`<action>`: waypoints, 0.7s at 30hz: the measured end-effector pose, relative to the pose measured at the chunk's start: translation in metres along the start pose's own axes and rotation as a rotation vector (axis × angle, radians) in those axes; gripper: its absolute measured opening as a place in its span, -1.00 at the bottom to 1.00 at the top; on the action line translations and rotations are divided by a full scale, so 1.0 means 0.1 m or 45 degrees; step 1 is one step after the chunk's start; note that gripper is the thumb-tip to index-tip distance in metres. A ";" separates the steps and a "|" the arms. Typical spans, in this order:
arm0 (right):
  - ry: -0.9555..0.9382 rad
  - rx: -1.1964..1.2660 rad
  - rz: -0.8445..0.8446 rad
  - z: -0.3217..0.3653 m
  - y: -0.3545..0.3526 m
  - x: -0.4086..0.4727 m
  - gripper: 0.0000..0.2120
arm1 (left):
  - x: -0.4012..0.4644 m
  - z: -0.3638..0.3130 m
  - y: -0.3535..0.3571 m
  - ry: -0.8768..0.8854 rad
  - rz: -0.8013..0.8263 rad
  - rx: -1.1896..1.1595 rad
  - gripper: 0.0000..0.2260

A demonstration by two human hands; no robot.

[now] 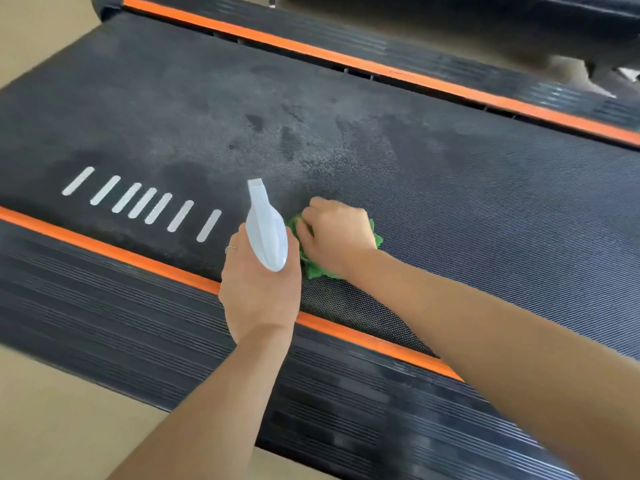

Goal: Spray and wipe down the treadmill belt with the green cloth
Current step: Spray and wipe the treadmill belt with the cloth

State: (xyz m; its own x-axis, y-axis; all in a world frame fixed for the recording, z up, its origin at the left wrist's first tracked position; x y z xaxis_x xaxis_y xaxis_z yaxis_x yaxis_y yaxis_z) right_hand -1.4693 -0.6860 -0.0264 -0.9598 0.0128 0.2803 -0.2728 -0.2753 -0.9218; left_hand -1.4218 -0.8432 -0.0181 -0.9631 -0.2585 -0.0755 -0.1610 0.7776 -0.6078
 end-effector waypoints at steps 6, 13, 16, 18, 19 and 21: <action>-0.387 -0.001 0.233 -0.18 -0.39 -1.11 -0.70 | -0.01 -0.02 -0.03 0.021 0.003 0.009 -0.76; -0.582 -0.042 0.096 -0.25 -0.60 -1.27 -0.71 | -0.02 -0.05 -0.03 0.054 -0.010 0.027 -0.68; -0.410 -0.015 -0.041 -0.03 -0.39 -0.77 -0.71 | -0.01 -0.02 -0.02 0.028 -0.021 0.057 -0.70; -0.323 0.017 -0.069 0.07 -0.28 -0.60 -0.72 | 0.00 -0.01 -0.02 0.014 -0.029 0.059 -0.70; -0.331 0.022 -0.050 0.10 -0.25 -0.59 -0.72 | 0.00 -0.01 -0.03 0.013 -0.033 0.057 -0.70; -0.415 0.038 0.047 0.09 -0.30 -0.76 -0.72 | -0.01 -0.01 -0.04 0.015 -0.042 0.049 -0.69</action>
State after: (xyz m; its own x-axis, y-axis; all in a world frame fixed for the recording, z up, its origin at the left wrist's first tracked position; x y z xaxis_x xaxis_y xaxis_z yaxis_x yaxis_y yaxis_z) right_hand -1.3875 -0.6876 -0.0178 -0.8964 -0.3047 0.3220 -0.2315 -0.2978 -0.9261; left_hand -1.4208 -0.8454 -0.0150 -0.9599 -0.2768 -0.0455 -0.1848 0.7461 -0.6396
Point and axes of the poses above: each hand's wrist, its own x-axis towards the middle knuckle, its own y-axis out of the palm, z = x × y, the point moved 10 cm from there along x, towards the middle knuckle, and after that the axes turned 8 degrees about x, right-handed, at the moved point
